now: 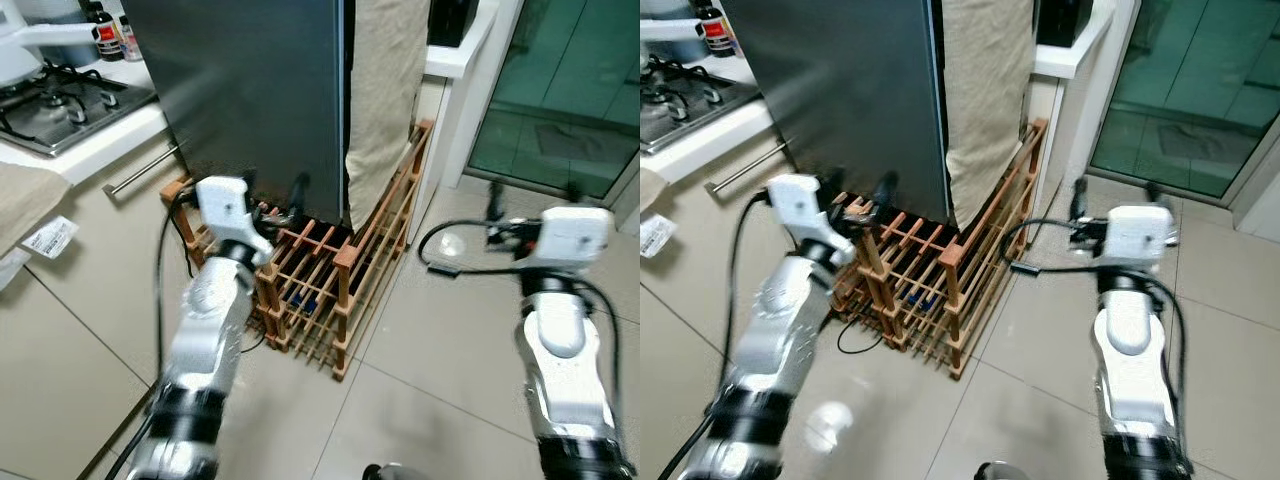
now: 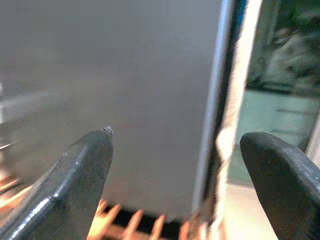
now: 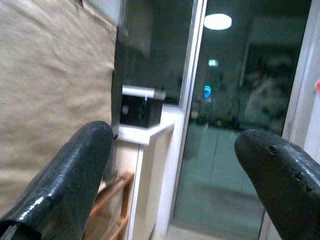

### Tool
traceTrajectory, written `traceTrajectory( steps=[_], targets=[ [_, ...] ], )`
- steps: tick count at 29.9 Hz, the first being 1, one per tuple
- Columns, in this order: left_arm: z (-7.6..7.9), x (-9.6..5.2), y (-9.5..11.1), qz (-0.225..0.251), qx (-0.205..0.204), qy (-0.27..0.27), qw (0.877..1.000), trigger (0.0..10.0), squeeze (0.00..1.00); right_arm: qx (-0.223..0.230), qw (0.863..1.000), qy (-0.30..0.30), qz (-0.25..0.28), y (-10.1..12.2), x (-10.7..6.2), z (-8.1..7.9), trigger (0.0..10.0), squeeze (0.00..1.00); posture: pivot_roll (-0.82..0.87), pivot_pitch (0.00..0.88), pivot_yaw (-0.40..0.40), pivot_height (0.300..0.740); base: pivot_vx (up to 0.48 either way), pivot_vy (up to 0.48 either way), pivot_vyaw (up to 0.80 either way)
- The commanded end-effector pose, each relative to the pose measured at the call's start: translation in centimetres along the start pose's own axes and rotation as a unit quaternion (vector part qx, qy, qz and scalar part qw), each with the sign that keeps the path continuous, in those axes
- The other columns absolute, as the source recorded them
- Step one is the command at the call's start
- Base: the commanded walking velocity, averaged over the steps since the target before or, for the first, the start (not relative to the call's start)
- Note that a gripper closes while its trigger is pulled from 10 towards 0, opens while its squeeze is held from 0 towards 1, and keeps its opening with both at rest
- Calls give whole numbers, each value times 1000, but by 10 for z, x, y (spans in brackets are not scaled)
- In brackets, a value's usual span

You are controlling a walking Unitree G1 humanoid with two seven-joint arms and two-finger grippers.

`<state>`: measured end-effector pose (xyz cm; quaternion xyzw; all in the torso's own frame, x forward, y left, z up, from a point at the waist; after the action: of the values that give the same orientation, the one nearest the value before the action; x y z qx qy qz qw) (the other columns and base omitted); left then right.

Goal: Restocking fridge

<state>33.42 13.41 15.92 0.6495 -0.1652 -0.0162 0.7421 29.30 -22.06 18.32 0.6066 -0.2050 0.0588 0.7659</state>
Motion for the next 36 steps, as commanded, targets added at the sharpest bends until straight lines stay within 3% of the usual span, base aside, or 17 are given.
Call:
traceTrajectory(
  steps=[1, 4, 6, 9, 16, 23, 26, 32, 36],
  targets=[
    [0, -13, -3, -15, 19, 0, 1000, 10000, 0, 5, 1000, 13, -23, -10, -19, 2, 10000, 0, -167, 0, 20, 732, 0, 0, 0],
    [0, -19, -7, -21, 30, 20, 999, 10000, 0, -10, 998, 26, -47, -21, -34, 3, 10000, 0, -161, 0, 7, 732, 0, 0, 0],
    [12, -11, -4, -13, 23, 9, 1000, 10000, 0, -12, 998, 19, -54, -23, -34, 2, 10000, 0, -170, 0, 1, 732, 0, 0, 0],
    [28, 0, 9, 8, -29, -20, 999, 10000, 0, -17, 999, 13, -47, -18, -28, 4, 10000, 0, -184, 0, 11, 732, 139, 0, 0],
    [41, 15, 16, 13, -21, -41, 999, 10000, 0, -27, 999, -4, -22, -8, -10, 12, 10000, 0, -205, 0, 31, 732, 480, 0, 0],
    [37, 24, 13, 0, -32, -33, 999, 10000, 0, -17, 1000, -1, -22, -10, 0, 6, 10000, 0, -200, 0, 42, 732, 480, 0, 0],
    [31, 29, 7, -11, -37, -26, 999, 10000, 0, -4, 999, 17, -28, -13, 5, -5, 10000, 0, -196, 0, 46, 732, 480, 0, 0],
    [52, 28, 13, 0, -46, -82, 996, 10000, 0, 14, 999, 25, -28, -12, 9, -13, 10000, 0, -194, 1, 52, 732, 476, 0, 0],
    [49, 28, 12, -2, -42, -73, 996, 10000, 0, 9, 999, 25, -28, -11, 9, -14, 10000, 0, -194, 7, 54, 732, 234, 0, 0]
  ],
)
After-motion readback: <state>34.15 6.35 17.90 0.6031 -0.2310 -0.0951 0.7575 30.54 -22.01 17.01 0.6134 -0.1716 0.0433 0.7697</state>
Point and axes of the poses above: a point about 5 cm out from each wrist's last joint towards the gripper, its own x axis pointing out of the wrist towards the gripper, its own y axis along the axis of the wrist's last joint, z = x × y, the point moved 5 cm from there along x, pointing out of the wrist towards the gripper, and after that the axes turned 1 degree about -x, right-handed, at the moved point
